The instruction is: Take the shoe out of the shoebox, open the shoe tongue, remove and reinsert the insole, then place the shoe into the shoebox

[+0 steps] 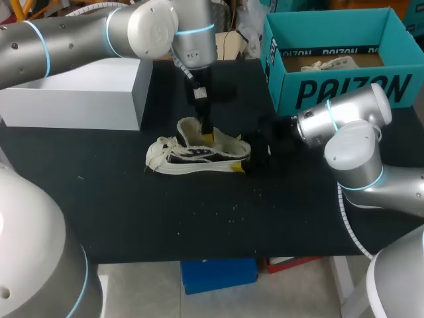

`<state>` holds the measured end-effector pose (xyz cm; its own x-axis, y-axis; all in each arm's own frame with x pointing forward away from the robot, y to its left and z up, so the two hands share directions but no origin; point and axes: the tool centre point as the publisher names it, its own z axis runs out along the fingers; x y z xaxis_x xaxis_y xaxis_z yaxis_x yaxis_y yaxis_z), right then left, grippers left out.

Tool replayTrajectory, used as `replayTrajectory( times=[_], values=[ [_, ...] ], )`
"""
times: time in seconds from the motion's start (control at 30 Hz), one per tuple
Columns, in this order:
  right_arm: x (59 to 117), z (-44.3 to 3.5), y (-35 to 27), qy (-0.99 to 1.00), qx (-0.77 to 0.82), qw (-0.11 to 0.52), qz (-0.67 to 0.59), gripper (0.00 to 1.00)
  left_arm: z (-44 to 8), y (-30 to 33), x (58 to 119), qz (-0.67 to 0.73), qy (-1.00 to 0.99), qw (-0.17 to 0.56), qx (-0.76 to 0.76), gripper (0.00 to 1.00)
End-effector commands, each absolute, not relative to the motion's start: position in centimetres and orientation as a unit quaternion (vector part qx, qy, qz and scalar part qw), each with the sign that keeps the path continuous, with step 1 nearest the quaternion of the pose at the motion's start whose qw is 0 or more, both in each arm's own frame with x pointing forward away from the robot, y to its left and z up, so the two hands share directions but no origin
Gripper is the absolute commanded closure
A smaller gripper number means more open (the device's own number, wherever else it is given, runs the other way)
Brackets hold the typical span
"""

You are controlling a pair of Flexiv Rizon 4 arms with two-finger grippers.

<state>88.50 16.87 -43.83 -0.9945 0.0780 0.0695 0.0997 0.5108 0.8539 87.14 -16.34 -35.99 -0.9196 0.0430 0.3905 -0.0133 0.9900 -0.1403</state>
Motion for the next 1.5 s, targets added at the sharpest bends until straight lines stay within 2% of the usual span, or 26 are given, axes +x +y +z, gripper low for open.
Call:
replayTrajectory(
  times=[0.03, 0.67, 1.5],
  values=[
    [88.5, -44.2, 17.0, -0.869, -0.052, 0.011, -0.491, 1.00, -37.5, -16.2, 87.3, 0.076, -0.975, 0.210, -0.006, 1.00],
    [88.5, -44.2, 17.0, -0.869, -0.052, 0.011, -0.491, 1.00, -41.3, -17.1, 85.9, 0.061, -0.975, 0.213, 0.003, 1.00],
    [88.5, -44.2, 17.0, -0.869, -0.052, 0.011, -0.491, 1.00, -43.6, -18.0, 84.3, 0.045, -0.981, 0.184, 0.032, 1.00]
  ],
)
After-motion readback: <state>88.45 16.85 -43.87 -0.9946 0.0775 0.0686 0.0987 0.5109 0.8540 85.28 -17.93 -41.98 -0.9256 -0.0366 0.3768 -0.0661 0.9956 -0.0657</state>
